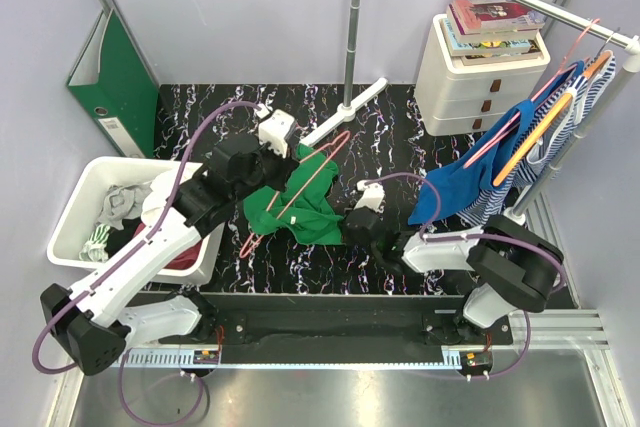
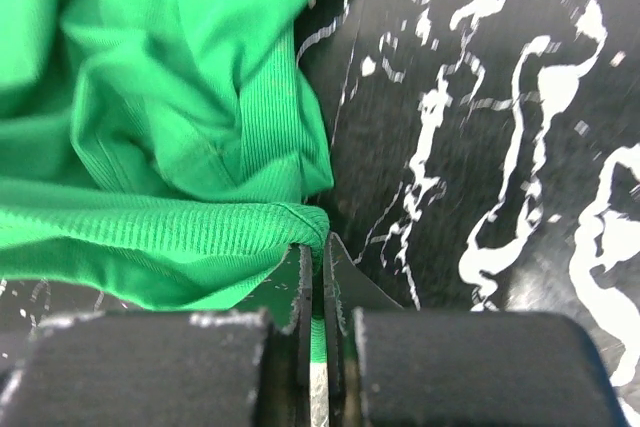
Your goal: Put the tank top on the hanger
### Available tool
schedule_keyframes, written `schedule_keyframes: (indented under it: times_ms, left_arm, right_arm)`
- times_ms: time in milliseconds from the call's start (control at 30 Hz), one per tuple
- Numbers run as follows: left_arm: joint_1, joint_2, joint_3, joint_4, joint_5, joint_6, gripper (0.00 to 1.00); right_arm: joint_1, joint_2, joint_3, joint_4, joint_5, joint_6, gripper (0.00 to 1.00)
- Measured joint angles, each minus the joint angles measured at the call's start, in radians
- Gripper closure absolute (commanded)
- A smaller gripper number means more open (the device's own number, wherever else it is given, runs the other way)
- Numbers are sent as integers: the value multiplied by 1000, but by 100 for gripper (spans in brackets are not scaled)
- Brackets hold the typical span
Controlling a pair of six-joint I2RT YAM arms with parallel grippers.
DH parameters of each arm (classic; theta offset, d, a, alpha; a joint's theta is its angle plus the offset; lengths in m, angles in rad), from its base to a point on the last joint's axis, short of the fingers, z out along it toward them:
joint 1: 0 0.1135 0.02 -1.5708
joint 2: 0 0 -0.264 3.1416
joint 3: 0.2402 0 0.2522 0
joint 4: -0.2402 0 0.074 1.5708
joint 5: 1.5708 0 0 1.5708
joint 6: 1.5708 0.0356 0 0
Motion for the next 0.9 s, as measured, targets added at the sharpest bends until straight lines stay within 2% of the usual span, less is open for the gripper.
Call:
schedule_keyframes:
  times_ms: [233, 400, 667, 900]
  left_arm:
    - [0, -6, -1, -5, 139, 61, 100]
    - [0, -67, -57, -8, 214, 77, 100]
    - [0, -201, -152, -12, 244, 94, 100]
    - [0, -243, -180, -29, 233, 108, 100]
  right_arm:
    - [-69, -55, 5, 0, -60, -61, 100]
    - [-139, -57, 24, 3, -116, -87, 100]
    - [-230, -57, 24, 17, -180, -106, 100]
    - [-279, -68, 24, 17, -206, -114, 100]
